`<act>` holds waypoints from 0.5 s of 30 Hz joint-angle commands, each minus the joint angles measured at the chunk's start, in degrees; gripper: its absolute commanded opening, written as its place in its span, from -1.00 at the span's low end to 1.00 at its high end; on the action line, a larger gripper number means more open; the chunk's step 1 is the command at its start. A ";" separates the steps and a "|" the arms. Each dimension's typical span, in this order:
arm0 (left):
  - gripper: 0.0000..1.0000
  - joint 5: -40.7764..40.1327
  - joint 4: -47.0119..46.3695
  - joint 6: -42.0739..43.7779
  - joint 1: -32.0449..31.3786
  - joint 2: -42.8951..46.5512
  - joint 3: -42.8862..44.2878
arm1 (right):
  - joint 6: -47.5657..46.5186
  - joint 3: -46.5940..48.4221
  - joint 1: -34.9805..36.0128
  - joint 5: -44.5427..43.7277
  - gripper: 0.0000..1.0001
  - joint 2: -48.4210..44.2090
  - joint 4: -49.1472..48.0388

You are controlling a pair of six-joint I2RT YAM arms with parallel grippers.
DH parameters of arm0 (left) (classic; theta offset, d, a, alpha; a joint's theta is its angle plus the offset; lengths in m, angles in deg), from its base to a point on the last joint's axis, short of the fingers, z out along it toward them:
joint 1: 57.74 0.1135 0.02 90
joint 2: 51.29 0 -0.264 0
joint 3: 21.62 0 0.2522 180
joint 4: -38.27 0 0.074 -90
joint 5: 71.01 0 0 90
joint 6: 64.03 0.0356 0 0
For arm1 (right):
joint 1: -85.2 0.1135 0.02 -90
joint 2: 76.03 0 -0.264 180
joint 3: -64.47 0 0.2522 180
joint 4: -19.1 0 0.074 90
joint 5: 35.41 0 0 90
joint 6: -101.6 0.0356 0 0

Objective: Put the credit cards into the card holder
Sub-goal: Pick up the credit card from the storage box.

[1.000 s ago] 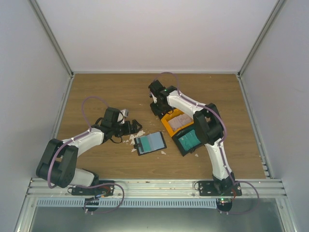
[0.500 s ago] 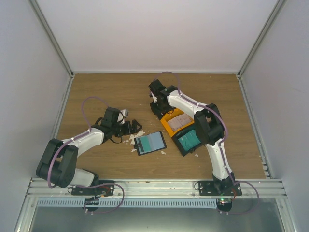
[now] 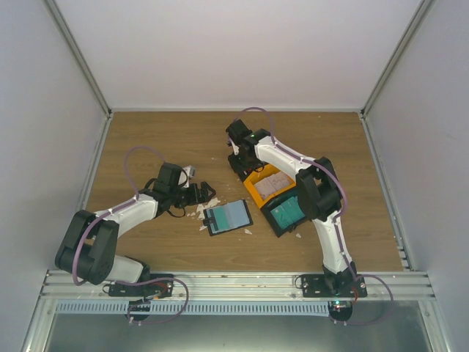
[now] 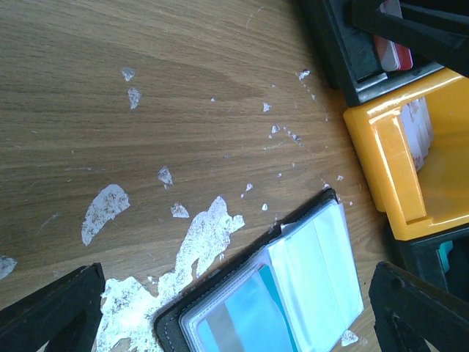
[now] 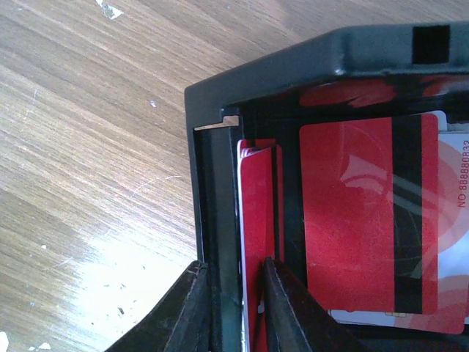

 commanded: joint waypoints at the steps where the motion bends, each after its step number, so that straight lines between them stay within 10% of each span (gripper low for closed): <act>1: 0.98 0.01 -1.82 1.17 0.45 -0.49 -0.18 | 1.07 0.59 0.20 -0.50 -0.60 -2.02 0.86; 15: 0.98 0.07 -1.81 1.18 0.48 -0.54 -0.15 | 1.65 0.43 0.21 -0.22 -0.66 -2.98 1.13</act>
